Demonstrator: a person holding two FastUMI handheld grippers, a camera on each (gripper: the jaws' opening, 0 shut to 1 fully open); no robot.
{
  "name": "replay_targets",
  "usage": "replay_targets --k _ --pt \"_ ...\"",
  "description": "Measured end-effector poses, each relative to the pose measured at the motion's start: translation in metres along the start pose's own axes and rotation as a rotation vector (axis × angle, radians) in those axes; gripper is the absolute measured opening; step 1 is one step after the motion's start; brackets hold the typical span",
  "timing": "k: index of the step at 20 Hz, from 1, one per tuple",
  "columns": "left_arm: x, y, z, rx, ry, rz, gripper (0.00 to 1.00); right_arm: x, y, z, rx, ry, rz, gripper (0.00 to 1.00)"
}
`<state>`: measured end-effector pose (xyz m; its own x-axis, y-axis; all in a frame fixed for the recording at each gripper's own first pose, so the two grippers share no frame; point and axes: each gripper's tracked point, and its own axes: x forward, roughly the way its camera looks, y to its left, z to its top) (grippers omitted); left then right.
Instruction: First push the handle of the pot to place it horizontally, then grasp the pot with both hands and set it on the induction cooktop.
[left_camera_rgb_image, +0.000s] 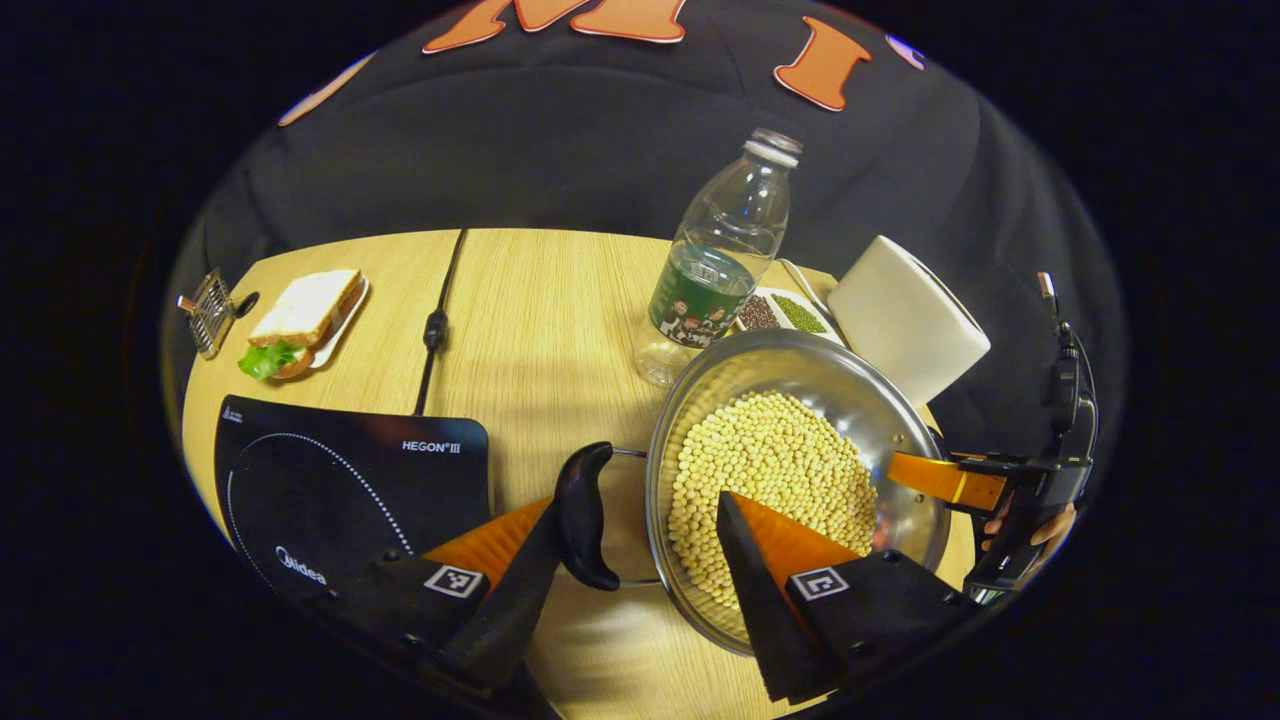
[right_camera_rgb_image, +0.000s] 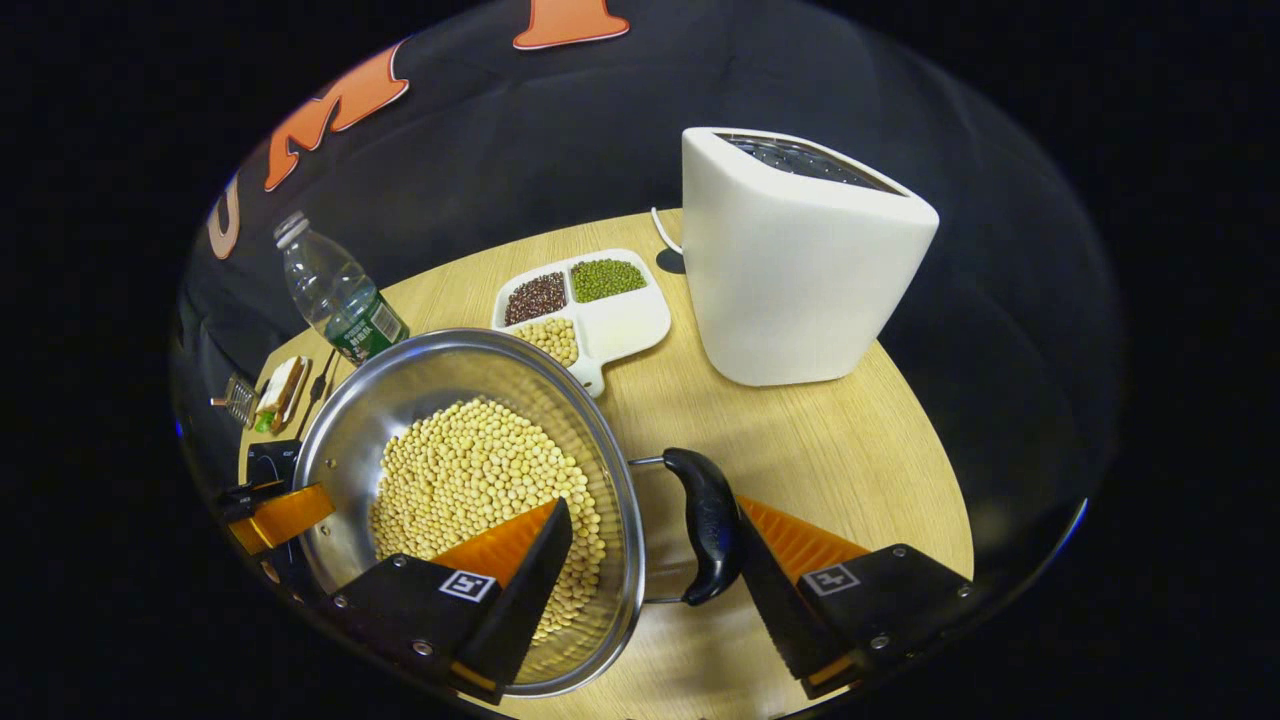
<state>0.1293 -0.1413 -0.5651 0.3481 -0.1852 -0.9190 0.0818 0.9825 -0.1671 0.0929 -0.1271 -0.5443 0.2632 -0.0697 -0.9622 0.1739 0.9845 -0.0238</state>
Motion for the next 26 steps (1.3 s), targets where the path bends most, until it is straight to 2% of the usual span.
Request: replay_targets --k 2,4,8,10,11,12,14,16,18,21,23,26 --pt "0.015 0.002 0.001 0.010 -0.012 0.008 0.93 0.006 -0.002 -0.003 -0.018 0.009 -0.014 0.95" --pt "0.024 0.007 0.003 0.015 -0.052 0.022 0.84 0.010 -0.002 -0.005 -0.022 0.012 -0.016 0.94" --pt "0.028 0.015 0.008 0.008 -0.110 0.078 0.71 0.021 -0.003 -0.008 0.041 -0.013 -0.007 0.89" --pt "0.028 0.016 0.009 0.020 -0.132 0.094 0.77 0.024 -0.006 -0.002 0.048 -0.052 -0.024 0.84" --pt "0.029 0.016 0.009 0.033 -0.146 0.105 0.67 0.024 -0.008 0.000 0.053 -0.063 -0.027 0.83" --pt "0.029 0.016 0.009 0.048 -0.159 0.114 0.68 0.019 -0.009 0.001 0.058 -0.070 -0.024 0.78" --pt "0.028 0.016 0.011 0.061 -0.183 0.131 0.71 0.013 -0.010 0.006 0.053 -0.102 -0.025 0.75" --pt "0.028 0.015 0.012 0.046 -0.201 0.142 0.78 0.009 -0.012 0.008 0.016 -0.127 -0.048 0.73" --pt "0.028 0.016 0.013 0.059 -0.198 0.145 0.74 0.007 -0.013 0.007 -0.022 -0.131 -0.070 0.73" --pt "0.030 0.016 0.017 0.086 -0.197 0.161 0.77 0.006 -0.010 0.007 0.045 -0.118 -0.054 0.71" --pt "0.031 0.016 0.018 0.085 -0.205 0.167 0.75 0.004 -0.012 0.006 -0.006 -0.132 -0.069 0.69" --pt "0.029 0.015 0.019 0.097 -0.221 0.190 0.77 0.004 -0.008 0.007 0.026 -0.150 -0.065 0.66"
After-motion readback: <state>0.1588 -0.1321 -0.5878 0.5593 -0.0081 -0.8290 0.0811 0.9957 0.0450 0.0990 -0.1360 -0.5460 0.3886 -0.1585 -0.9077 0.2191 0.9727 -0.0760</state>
